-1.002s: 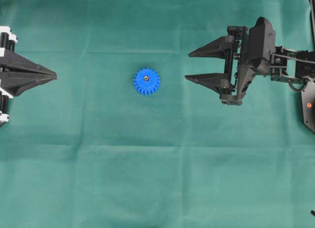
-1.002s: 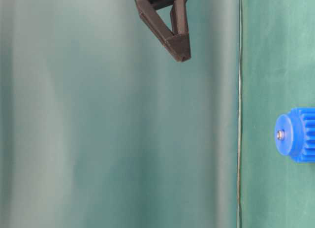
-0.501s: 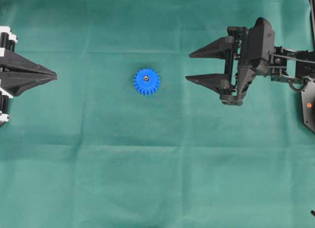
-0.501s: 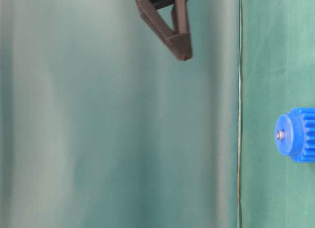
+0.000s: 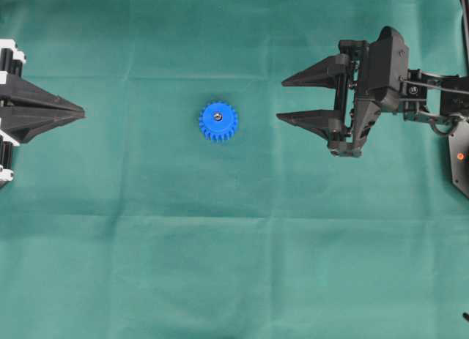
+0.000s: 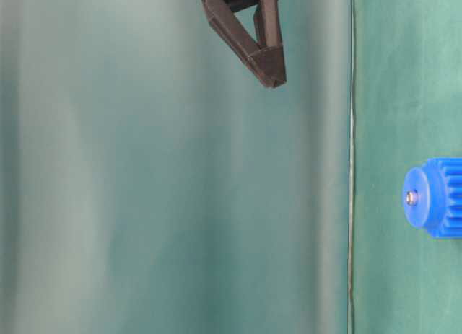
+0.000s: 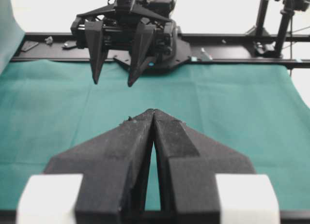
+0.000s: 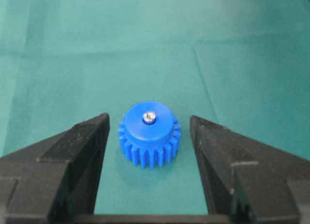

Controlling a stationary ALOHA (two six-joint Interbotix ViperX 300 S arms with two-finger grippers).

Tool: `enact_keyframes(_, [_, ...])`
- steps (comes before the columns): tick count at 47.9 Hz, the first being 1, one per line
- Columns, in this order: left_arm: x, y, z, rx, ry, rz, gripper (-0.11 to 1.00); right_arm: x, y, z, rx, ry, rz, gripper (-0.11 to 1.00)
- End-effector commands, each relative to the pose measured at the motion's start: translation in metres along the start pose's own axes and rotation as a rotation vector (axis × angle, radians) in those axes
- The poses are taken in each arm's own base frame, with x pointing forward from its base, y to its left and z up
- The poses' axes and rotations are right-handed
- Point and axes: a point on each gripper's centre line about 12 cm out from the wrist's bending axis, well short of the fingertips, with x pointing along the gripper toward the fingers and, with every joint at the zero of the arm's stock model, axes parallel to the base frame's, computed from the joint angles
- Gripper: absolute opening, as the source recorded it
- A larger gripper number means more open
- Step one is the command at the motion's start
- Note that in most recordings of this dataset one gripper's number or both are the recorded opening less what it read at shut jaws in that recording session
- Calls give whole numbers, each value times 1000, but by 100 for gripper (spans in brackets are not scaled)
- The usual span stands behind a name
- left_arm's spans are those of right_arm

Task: Insert the shaft placed at a random location into the center hole of the small gear at another random location.

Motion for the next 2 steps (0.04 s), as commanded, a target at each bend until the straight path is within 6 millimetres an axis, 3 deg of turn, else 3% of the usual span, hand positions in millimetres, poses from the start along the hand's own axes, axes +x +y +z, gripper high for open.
enact_keyframes(1, [2,0,5,1,-12,-2,0,-1,0,8,7,-23,0,67])
enact_keyframes(2, [2,0,5,1,-12,-2,0,-1,0,7,7,-21,0,67])
